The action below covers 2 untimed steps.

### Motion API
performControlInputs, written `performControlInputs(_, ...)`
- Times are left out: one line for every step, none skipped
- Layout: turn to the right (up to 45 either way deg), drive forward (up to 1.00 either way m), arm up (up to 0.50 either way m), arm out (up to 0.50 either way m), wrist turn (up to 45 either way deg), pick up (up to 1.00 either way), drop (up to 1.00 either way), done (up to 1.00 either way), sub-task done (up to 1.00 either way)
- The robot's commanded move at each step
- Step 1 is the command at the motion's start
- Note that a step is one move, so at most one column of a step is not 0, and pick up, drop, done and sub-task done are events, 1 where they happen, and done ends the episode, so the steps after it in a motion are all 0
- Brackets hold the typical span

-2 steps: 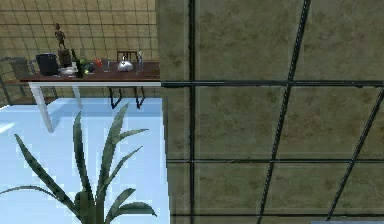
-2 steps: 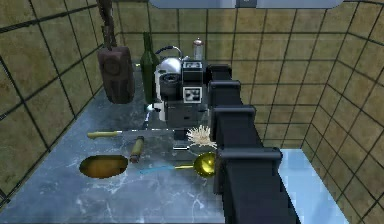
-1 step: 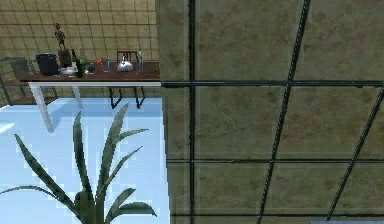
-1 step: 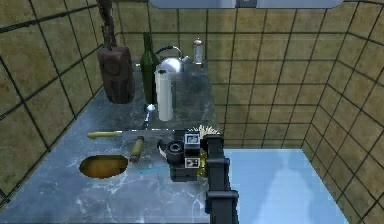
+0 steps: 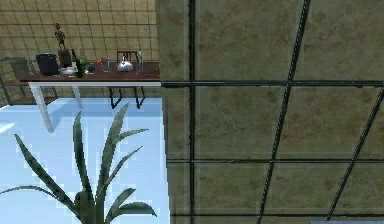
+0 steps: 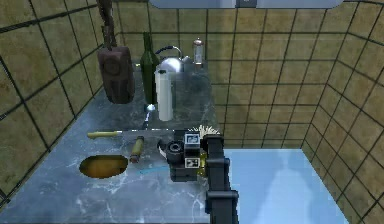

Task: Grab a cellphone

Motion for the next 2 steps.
performControlInputs(0.0, 0.0, 0.1, 0.0, 0.0, 0.0, 0.0, 0.0, 0.0)
performControlInputs(0.0, 0.0, 0.0, 0.0, 0.0, 0.0, 0.0, 1.0, 0.0)
